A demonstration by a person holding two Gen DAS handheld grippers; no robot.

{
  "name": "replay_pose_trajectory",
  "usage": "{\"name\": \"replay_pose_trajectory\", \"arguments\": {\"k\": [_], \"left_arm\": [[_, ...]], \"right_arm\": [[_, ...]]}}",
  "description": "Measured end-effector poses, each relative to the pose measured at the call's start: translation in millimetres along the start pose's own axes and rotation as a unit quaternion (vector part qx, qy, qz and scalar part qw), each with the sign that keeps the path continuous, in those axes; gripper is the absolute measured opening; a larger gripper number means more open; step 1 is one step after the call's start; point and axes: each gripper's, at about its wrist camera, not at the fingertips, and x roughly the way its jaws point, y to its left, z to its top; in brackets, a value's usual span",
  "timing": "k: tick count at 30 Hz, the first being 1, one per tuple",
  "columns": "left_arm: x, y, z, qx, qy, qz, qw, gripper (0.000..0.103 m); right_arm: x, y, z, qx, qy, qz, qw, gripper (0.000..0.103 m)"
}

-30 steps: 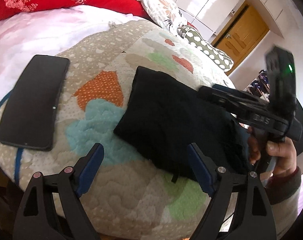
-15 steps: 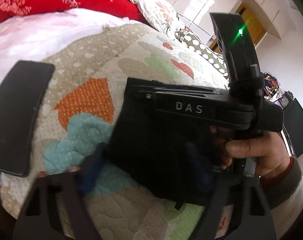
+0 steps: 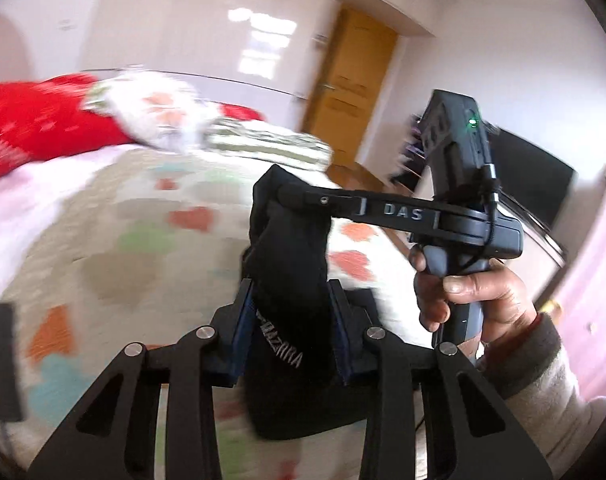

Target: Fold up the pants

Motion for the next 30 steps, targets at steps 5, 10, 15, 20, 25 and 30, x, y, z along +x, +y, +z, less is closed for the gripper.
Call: {"name": "replay_pose_trajectory", "arguments": {"k": [5,10,15,20,25,30], "left_arm": [[73,-58,-26,0.041,0.08,-0.076,0.9931,0.032],[99,-78,-55,0.077,0.156,-0.107,0.9789,0.04],[50,-45,-32,0.07,0.092,-0.072,0.9907,0.074],[57,-5,-25,0.052,0.089,0.009,0.9946,0.075],[57,8,-30,0.028,0.087,0.03,0.9953,0.075],[83,12,-37,0.02,0.098,0.025,0.9947,0.078]], "right_arm": [[-41,-73,-54,0.099,0.018,-0.138,0.985,0.034],[-79,-93,-89,0.16,-0.003,-0.132,0.978,0.067],[-71,-82,-106,0.172,0.005,-0.085,0.981,0.079],[-18,-72,-110,0.152,0.055,-0.084,0.983,0.029],[-41,-45,-86,0.082,0.017,-0.097,0.992,0.008],[-47,-60,-105,0.081,0.064,-0.16,0.982,0.008]]}}
